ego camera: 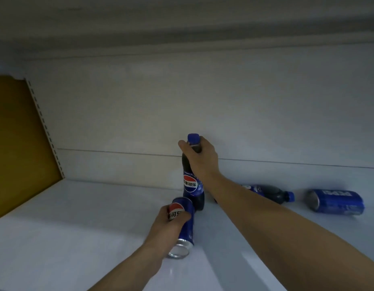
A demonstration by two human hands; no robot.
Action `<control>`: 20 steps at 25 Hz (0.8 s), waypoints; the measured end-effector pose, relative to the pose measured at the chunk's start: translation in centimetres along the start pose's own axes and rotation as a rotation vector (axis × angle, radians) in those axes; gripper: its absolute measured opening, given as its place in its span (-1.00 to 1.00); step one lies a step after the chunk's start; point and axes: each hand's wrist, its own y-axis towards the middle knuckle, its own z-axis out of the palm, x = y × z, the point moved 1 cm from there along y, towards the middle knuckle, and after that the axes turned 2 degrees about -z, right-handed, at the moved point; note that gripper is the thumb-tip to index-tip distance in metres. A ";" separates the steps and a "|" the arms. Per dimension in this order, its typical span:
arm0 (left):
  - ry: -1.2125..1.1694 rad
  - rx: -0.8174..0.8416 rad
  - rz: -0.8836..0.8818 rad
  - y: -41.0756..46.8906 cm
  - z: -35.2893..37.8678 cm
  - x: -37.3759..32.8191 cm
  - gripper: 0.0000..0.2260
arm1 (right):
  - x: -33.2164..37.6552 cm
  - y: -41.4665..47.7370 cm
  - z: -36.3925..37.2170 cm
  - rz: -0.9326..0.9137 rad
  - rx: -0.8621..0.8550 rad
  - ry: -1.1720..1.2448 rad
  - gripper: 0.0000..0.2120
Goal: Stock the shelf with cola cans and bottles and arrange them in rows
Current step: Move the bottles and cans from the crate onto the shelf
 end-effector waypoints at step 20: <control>-0.227 0.536 -0.088 -5.2 25.9 -2.1 -0.62 | -9.3 -14.5 -28.1 0.341 -0.034 -0.176 -0.38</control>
